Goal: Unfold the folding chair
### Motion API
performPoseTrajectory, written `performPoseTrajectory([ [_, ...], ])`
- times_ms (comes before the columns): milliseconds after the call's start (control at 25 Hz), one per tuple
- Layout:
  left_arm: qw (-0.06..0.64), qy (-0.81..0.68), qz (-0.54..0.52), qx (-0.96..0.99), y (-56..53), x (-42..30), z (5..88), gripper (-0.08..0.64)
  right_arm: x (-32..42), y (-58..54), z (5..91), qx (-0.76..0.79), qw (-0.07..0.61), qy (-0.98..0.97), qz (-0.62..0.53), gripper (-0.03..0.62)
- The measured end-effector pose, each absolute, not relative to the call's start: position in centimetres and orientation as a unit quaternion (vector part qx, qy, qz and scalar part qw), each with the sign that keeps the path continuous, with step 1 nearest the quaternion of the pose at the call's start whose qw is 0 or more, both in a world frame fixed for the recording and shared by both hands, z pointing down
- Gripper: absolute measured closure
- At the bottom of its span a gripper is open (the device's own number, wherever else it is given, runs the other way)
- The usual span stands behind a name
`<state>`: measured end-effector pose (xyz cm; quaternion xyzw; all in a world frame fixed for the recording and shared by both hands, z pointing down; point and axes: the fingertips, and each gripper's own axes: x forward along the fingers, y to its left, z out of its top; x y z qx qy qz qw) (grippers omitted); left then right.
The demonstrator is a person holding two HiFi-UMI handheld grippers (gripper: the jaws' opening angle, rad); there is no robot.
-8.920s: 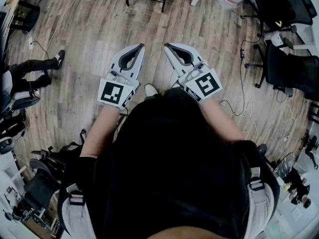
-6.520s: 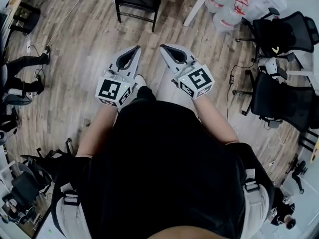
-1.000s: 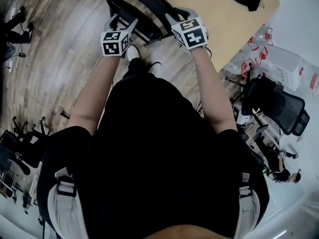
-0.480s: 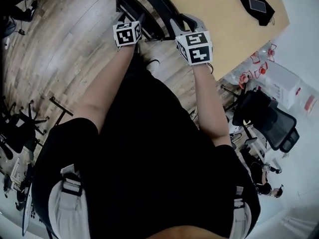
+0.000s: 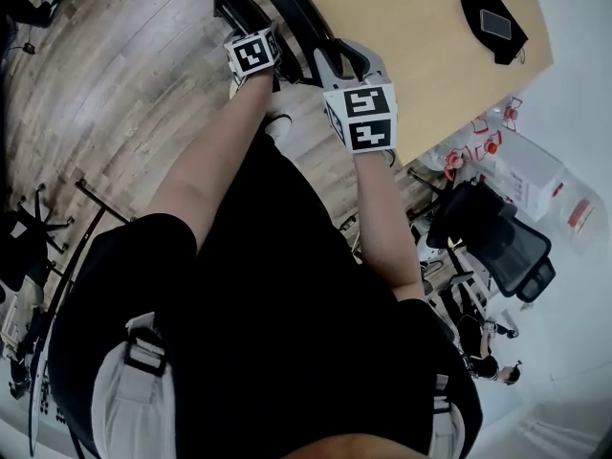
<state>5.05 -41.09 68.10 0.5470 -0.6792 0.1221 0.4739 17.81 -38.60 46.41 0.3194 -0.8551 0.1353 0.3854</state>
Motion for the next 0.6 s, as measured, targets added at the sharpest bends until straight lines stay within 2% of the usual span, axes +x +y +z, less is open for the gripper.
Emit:
performPoseTrajectory([
  [400, 0.505, -0.716, 0.115, 0.469, -41.3, 3.6, 71.7, 0.216, 17.1, -38.0, 46.5, 0.312, 0.409, -0.846, 0.141, 0.462],
  [520, 0.533, -0.712, 0.079, 0.451, -41.0, 4.2, 71.2, 0.246, 17.0, -37.9, 46.6, 0.313, 0.418, -0.841, 0.141, 0.463],
  [600, 0.522, -0.718, 0.091, 0.451, -40.9, 4.1, 71.1, 0.296, 17.0, -37.9, 46.6, 0.312, 0.424, -0.839, 0.142, 0.463],
])
